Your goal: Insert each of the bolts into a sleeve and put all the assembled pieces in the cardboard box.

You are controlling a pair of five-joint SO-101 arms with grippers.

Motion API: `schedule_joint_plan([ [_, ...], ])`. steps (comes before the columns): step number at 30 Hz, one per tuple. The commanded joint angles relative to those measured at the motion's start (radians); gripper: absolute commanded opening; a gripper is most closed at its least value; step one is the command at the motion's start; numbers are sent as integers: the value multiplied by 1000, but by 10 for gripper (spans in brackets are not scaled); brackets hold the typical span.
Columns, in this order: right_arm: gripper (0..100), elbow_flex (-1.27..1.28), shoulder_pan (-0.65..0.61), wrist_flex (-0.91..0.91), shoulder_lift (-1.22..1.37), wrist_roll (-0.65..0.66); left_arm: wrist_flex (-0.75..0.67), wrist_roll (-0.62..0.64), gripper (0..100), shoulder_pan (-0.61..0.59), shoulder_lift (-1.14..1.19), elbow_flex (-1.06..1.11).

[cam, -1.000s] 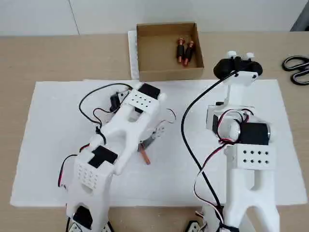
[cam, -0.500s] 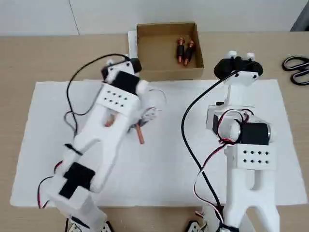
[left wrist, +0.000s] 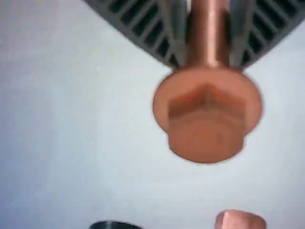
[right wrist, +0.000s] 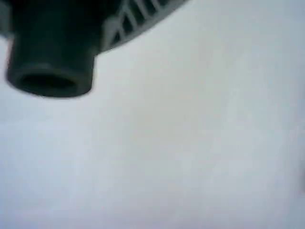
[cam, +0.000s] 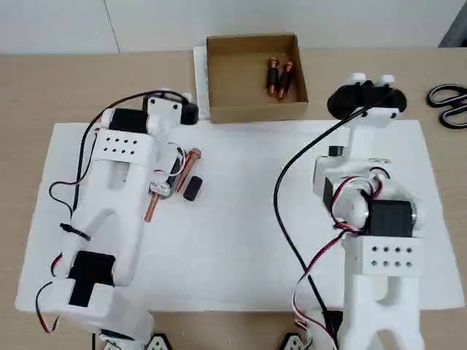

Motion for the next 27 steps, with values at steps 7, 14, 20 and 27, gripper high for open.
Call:
schedule_joint_plan([
  [7, 3, -54, -124, -10, -38, 8, -307, -5, 7, -15, -58, 303],
  [14, 3, -54, -127, -4, -38, 8, -315, -5, 8, -11, -58, 348],
  [20, 3, -54, -127, -4, -44, 8, -281, -9, 82, -9, -58, 348],
  [27, 3, -54, -128, -2, -44, 8, -344, -11, 100, -9, -57, 343],
])
